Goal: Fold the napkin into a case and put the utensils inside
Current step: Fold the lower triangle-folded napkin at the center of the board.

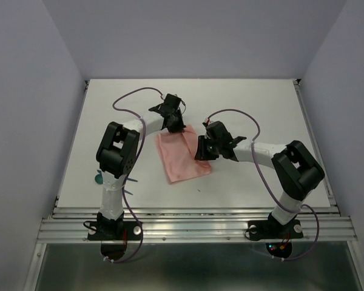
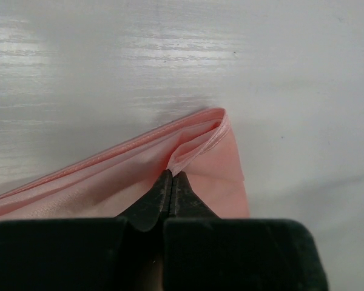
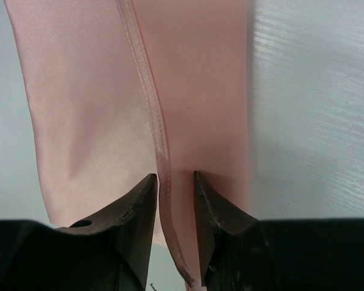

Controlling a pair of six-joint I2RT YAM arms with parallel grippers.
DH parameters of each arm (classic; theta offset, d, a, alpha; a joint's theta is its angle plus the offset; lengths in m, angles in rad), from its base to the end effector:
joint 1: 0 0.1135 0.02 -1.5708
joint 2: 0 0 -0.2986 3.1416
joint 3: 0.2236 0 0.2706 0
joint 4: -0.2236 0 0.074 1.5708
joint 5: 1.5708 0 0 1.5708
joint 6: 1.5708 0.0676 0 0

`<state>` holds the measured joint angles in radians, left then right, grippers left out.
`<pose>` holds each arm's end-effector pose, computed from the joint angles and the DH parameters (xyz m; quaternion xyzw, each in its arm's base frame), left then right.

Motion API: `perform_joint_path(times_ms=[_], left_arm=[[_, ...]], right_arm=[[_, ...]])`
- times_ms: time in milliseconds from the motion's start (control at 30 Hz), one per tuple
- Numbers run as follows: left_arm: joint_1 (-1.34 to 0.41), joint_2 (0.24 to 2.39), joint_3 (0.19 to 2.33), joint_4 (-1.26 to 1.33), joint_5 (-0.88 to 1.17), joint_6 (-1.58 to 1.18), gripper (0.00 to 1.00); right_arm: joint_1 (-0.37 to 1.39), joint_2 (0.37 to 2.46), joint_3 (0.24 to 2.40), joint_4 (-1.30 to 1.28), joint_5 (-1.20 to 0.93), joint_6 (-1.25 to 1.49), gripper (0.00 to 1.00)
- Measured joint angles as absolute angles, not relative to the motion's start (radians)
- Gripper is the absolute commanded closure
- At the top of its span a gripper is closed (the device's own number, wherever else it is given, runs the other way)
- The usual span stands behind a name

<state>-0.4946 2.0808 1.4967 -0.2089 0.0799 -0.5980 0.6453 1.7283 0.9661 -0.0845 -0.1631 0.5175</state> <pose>0.4535 -0.2507 0.1779 -0.0327 0.9241 -0.2284 0.3045 0.3068 0.2447 0.1642 -0.0883 0.9283 0.2575 0.2532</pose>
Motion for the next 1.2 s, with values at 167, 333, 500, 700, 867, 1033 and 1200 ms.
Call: perform_joint_path(times_ms=[167,333,500,700,867,1033,1200], left_arm=[[-0.488,2.063,1.497,-0.21,0.107,-0.585,1.0],[-0.484,2.061,1.497,-0.211,0.125,-0.579,1.0],[-0.482,2.061,1.499,-0.216,0.136,-0.577,1.0],[-0.482,2.061,1.509,-0.221,0.147,-0.576,1.0],[-0.482,2.061,1.519,-0.23,0.151,-0.576,1.0],[-0.482,2.061,1.526,-0.229,0.154,-0.576,1.0],[-0.482,2.061,1.529,-0.229,0.158,-0.576,1.0]], right_arm=[[0.648,1.716,0.966,-0.106,-0.158,0.516,0.56],[0.654,1.687,0.965,-0.133,-0.137,0.498,0.5],[0.691,1.67,0.965,-0.173,-0.05,0.463,0.51],[0.766,1.669,0.965,-0.238,0.073,0.416,0.48],[0.8,1.669,0.965,-0.27,0.149,0.395,0.48],[0.814,1.661,0.966,-0.297,0.212,0.383,0.54],[0.845,1.661,0.967,-0.315,0.266,0.373,0.68]])
